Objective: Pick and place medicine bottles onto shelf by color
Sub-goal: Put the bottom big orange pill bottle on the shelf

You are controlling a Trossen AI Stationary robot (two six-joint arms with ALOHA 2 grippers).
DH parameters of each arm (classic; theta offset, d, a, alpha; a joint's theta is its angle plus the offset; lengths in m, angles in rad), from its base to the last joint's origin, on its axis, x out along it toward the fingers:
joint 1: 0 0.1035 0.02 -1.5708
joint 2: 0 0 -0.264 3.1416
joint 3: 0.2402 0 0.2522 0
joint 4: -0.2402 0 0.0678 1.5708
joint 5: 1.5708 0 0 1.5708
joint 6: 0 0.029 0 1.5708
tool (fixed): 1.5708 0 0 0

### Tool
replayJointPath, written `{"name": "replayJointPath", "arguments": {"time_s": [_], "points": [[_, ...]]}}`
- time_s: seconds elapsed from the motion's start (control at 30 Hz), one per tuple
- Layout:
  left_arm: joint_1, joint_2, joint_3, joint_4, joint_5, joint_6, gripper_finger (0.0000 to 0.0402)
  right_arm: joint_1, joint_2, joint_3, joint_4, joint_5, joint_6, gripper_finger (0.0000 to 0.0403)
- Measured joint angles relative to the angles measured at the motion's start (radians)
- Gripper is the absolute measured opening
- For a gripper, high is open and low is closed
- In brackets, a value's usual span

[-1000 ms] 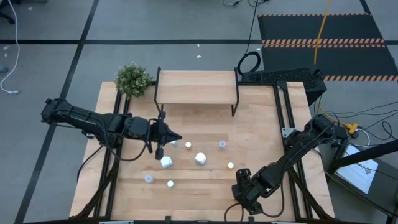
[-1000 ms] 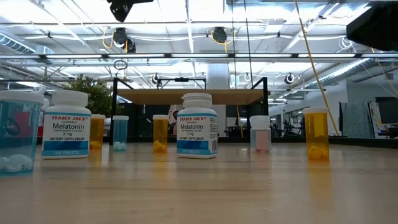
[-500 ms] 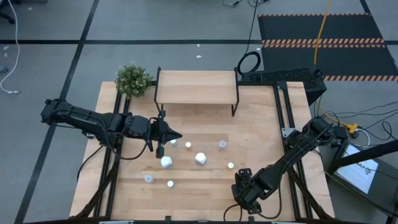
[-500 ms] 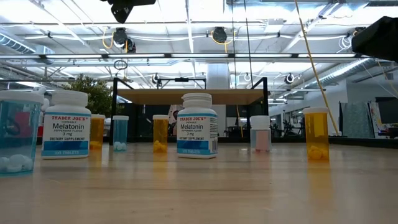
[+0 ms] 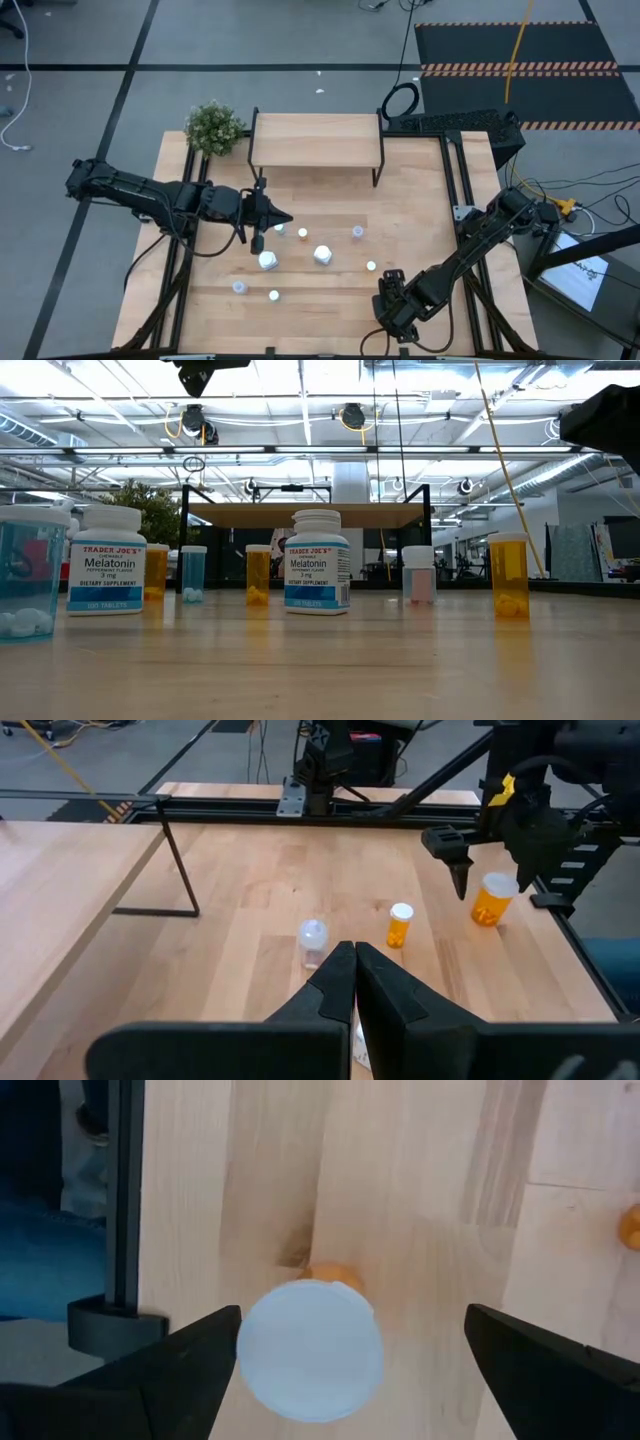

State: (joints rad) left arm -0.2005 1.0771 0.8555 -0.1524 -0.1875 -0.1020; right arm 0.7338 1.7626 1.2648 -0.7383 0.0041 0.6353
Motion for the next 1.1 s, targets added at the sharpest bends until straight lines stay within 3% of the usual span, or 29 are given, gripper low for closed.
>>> {"name": "replayJointPath", "arguments": {"time_s": [0.5, 0.9, 1.1], "points": [[0.000, 0.000, 0.000, 0.000, 0.000, 0.002, 0.0015, 0.007, 0.000, 0.000, -0.015, 0.029, 0.026, 0.0372], [0.000, 0.000, 0.000, 0.000, 0.000, 0.001, 0.0015, 0.007, 0.000, 0.000, -0.015, 0.023, 0.033, 0.0238], [0.000, 0.000, 0.000, 0.000, 0.000, 0.000, 0.0015, 0.007, 0.000, 0.000, -0.015, 0.021, 0.034, 0.0206]]}}
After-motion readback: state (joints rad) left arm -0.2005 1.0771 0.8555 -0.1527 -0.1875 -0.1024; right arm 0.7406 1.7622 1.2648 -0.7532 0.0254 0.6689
